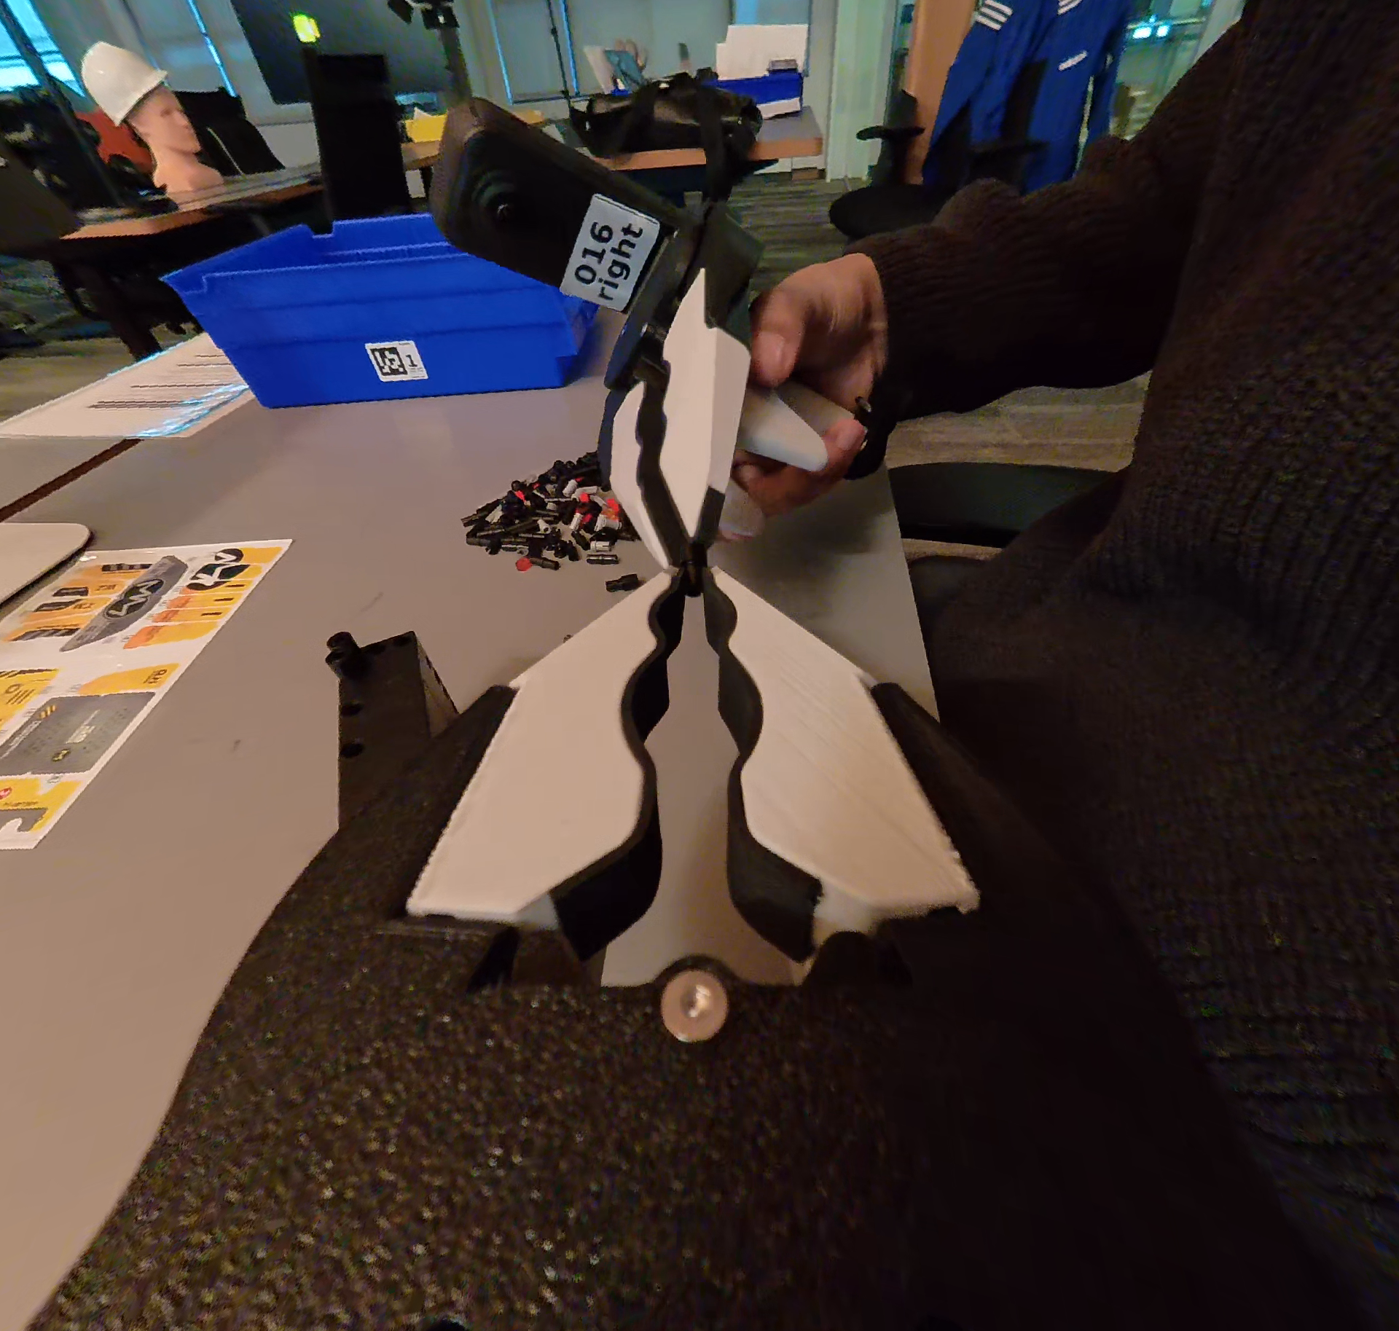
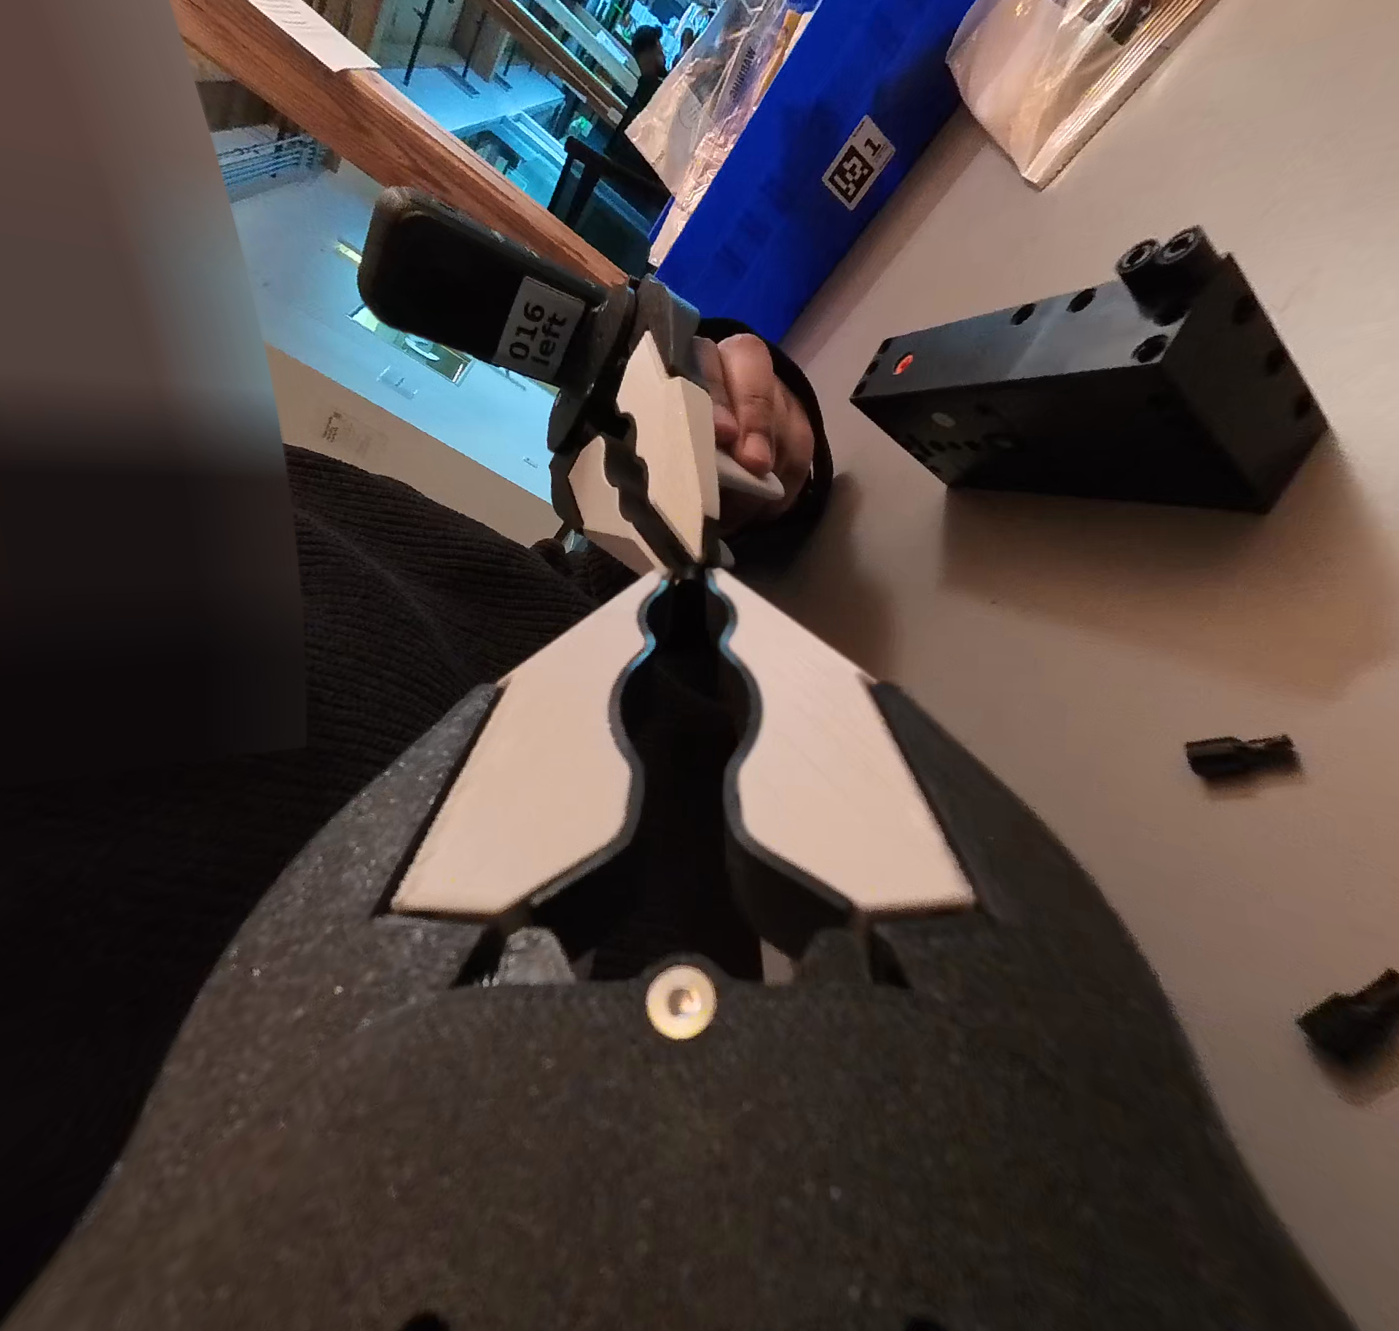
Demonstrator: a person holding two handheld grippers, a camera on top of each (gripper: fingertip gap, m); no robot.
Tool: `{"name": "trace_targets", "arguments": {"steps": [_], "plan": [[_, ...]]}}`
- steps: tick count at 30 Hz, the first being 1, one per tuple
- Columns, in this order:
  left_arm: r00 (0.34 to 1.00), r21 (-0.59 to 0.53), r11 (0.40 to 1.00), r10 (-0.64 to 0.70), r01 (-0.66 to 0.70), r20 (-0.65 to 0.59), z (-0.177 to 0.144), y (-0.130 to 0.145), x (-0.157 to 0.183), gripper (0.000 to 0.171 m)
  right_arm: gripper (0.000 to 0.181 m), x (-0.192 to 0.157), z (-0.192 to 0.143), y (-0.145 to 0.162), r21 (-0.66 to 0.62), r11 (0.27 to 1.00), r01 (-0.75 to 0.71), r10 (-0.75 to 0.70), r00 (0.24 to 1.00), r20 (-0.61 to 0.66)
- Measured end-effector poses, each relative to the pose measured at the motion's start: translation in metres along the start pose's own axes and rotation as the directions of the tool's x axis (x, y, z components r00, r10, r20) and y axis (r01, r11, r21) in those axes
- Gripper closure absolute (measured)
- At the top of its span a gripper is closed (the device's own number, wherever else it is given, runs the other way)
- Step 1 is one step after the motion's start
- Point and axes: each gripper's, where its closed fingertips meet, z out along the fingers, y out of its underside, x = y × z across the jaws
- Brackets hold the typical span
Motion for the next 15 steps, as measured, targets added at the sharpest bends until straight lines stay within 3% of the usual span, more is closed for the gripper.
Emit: {"name": "trace_targets", "arguments": {"steps": [15], "plan": [[1.000,-0.003,1.000,0.005,-0.005,0.002,0.0004,0.0003,0.0002,0.168,0.173,-0.0001,0.0013,0.0006,0.002,1.000,0.003,-0.003,1.000,-0.012]]}}
